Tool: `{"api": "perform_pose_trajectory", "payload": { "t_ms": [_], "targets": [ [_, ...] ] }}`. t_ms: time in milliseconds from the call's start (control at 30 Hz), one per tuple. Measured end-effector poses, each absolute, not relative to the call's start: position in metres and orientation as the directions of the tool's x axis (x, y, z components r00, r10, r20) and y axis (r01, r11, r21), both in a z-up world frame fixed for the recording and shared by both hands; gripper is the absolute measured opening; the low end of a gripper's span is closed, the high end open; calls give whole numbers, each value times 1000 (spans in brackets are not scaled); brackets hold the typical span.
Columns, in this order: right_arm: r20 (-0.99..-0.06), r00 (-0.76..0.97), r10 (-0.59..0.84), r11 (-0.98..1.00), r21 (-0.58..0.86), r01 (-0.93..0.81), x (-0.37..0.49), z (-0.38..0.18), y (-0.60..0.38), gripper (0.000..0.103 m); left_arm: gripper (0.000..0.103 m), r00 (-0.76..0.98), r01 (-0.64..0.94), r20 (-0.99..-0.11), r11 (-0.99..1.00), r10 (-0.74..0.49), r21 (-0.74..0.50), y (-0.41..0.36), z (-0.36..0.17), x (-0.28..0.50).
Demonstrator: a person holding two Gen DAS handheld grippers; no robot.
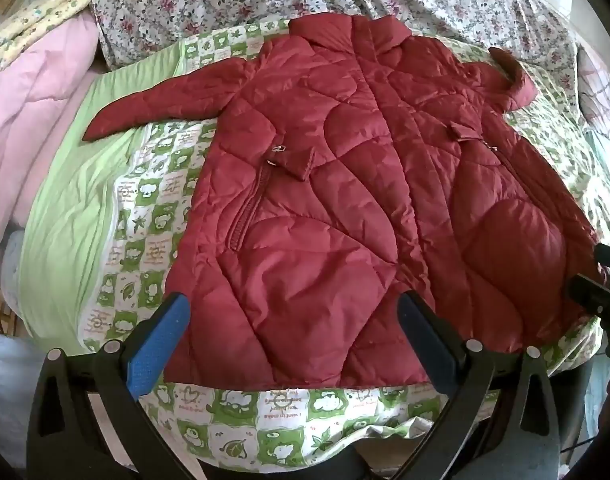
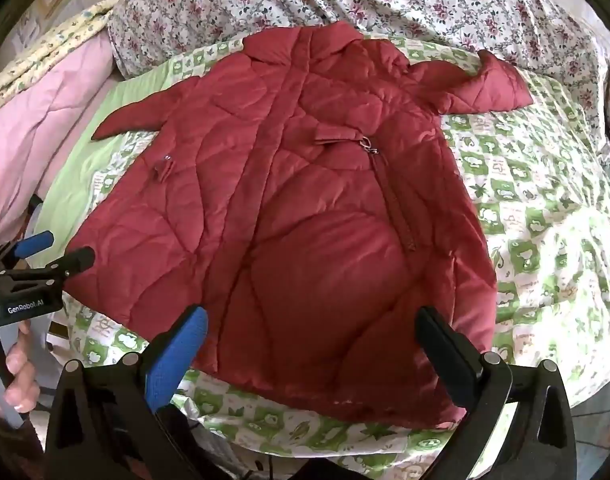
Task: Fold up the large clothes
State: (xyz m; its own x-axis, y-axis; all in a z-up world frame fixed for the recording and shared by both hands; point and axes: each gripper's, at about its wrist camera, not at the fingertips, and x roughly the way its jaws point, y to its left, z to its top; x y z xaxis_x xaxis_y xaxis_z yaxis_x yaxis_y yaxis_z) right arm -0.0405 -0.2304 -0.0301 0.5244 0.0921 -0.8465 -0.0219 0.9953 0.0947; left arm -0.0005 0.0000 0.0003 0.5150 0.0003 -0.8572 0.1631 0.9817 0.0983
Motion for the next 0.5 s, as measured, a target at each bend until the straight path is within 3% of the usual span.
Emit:
{"api": "perform_pose_trajectory", "payload": {
  "t_ms": [500],
  "targets": [
    [-847,524,87,996,90,-21,-40,-28,-232,103,103,516,163,-857,982,1,100,-1,1,-2]
  ]
}}
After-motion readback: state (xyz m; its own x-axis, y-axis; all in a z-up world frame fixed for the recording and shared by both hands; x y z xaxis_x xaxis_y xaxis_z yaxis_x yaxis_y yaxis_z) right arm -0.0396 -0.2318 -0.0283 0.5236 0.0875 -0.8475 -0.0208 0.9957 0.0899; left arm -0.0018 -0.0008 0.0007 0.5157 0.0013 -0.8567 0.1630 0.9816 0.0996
